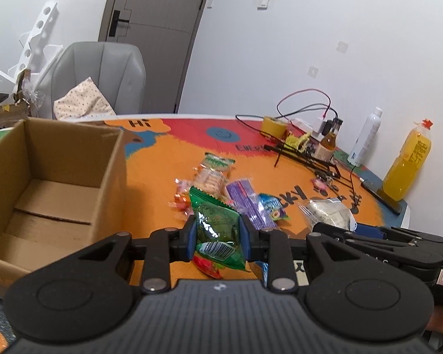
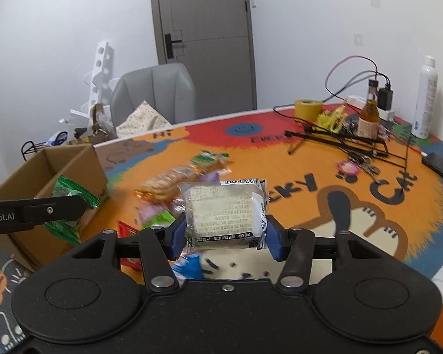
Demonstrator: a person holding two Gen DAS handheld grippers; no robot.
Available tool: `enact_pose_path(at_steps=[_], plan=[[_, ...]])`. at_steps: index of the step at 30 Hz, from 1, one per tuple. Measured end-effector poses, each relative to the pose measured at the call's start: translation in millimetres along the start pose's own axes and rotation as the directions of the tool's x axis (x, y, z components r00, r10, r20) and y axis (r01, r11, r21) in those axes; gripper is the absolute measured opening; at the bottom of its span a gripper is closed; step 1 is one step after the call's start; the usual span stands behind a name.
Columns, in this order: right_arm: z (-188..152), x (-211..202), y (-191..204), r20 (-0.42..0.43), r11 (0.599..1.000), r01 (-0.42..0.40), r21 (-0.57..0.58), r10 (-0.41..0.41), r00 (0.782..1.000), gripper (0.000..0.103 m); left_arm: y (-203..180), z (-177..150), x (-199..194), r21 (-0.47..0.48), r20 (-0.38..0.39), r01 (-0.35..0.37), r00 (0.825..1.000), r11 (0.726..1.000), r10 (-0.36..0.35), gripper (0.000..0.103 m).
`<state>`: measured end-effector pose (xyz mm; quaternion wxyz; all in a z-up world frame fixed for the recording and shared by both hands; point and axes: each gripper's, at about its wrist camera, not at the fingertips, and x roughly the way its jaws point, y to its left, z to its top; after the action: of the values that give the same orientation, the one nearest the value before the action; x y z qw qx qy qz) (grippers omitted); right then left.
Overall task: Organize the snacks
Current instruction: 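Carry both snacks to the cardboard box and release them inside with both tools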
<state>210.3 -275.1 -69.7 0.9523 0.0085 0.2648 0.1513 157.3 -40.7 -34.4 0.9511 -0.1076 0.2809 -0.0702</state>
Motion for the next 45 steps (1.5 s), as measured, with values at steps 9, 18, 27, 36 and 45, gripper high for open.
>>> enact_pose_path(at_steps=[9, 18, 27, 36, 45], plan=[[11.7, -0.4, 35.1, 0.03, 0.998, -0.052, -0.024, 0.052, 0.998, 0.051, 23.9, 11.5, -28.0, -0.01, 0.051, -0.018, 0.999, 1.0, 0.018, 0.028], [20.3, 1.2, 66.5, 0.05, 0.995, -0.09, -0.045, 0.092, 0.994, 0.051, 50.9, 23.1, -46.6, -0.025, 0.093, -0.043, 0.995, 0.999, 0.045, 0.028], [26.7, 9.3, 94.2, 0.052, 0.99, -0.122, -0.064, 0.125, 0.991, 0.051, 80.5, 31.0, -55.5, -0.048, 0.112, -0.077, 0.99, 0.996, 0.082, 0.028], [31.1, 19.1, 122.4, 0.041, 0.984, -0.154, -0.089, 0.158, 0.987, 0.051, 116.3, 35.9, -55.8, -0.087, 0.104, -0.12, 0.986, 0.989, 0.129, 0.028], [35.9, 30.1, 147.2, 0.028, 0.976, -0.186, -0.113, 0.19, 0.981, 0.051, 145.0, 37.0, -51.3, -0.119, 0.078, -0.16, 0.982, 0.98, 0.17, 0.032]])
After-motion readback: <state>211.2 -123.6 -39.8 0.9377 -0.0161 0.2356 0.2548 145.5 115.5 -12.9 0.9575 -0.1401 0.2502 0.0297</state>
